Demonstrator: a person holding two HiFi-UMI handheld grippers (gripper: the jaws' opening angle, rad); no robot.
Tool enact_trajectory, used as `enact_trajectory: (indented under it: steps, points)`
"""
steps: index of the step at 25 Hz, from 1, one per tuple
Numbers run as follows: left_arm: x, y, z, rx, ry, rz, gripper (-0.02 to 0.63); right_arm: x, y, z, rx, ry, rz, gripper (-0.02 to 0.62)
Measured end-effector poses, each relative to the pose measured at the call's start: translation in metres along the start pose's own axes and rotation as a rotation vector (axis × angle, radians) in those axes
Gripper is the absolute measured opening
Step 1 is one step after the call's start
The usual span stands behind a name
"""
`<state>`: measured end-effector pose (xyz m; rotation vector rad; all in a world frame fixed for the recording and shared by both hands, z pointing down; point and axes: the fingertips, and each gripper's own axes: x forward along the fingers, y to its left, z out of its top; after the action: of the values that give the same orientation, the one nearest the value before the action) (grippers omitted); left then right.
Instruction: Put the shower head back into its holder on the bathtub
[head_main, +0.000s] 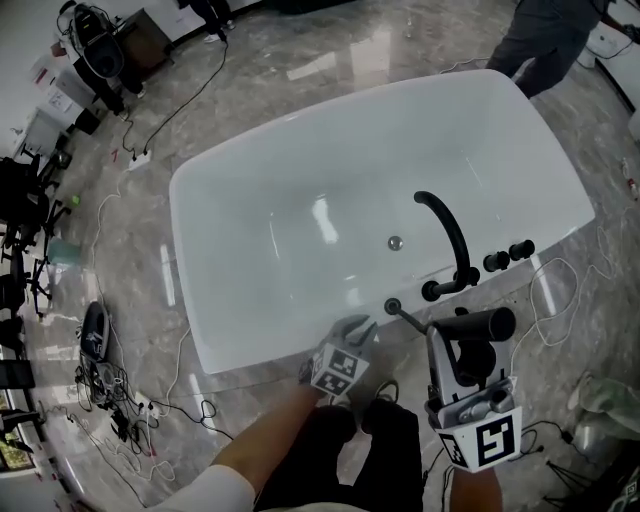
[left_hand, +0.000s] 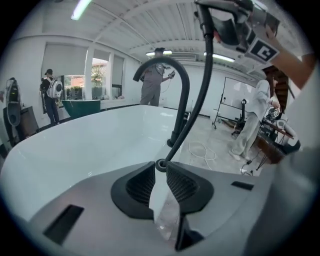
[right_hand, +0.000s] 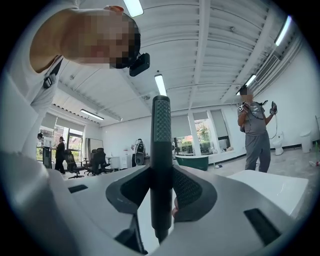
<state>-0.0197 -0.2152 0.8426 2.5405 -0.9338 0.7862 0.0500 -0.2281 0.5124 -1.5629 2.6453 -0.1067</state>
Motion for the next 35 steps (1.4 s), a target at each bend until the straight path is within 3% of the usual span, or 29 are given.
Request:
enact_trajectory:
  steps: [4,8,19,29,35]
  points:
    - [-0.020,-0.008,0.034,-0.022,-0.130,-0.001,0.066,0.021,-0.002,-0.035,-0.004,0.025,0.009,0.143]
    - [-0.031,0.001,0.047,-0.061,-0.206,0.021,0.066,0.039,-0.009,-0.081,0.010,0.060,-0.001,0.143]
    - [-0.037,0.012,0.009,-0.105,-0.257,0.049,0.064,0.056,-0.020,-0.216,0.003,0.171,-0.045,0.143]
    - [-0.034,0.037,0.004,-0.170,-0.321,0.092,0.057,0.061,-0.016,-0.270,-0.034,0.189,-0.039,0.143]
    - [-0.033,0.045,0.010,-0.165,-0.335,0.114,0.048,0.063,-0.009,-0.272,-0.065,0.146,-0.019,0.143]
